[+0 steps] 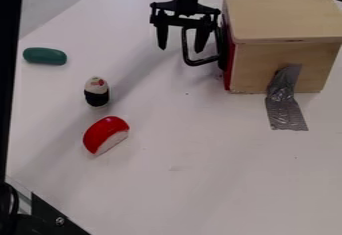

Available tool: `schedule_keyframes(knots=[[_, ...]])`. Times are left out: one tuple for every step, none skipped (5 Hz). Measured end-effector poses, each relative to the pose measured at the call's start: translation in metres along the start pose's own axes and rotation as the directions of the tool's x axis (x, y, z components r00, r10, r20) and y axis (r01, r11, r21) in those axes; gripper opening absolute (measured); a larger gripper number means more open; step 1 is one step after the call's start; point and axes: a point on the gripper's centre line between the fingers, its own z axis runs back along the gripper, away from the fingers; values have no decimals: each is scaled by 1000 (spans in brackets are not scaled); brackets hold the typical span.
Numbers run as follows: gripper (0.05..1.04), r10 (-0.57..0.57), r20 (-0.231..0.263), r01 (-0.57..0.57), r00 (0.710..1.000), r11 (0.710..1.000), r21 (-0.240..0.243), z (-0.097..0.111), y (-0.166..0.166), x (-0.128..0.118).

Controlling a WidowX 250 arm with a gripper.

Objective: Open the drawer

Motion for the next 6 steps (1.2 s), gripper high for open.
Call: schedule_keyframes(knots=[[684,8,7,-8,1000,1000,-10,3,0,4],[383,-17,-10,16,1000,999,-37,4,5,6],[171,-50,-32,48,998,997,-64,7,17,13],[112,-48,-47,45,998,997,-57,5,34,21],[107,-65,-48,63,997,997,-45,4,39,26],[107,-72,-59,70,996,997,-22,4,41,29]])
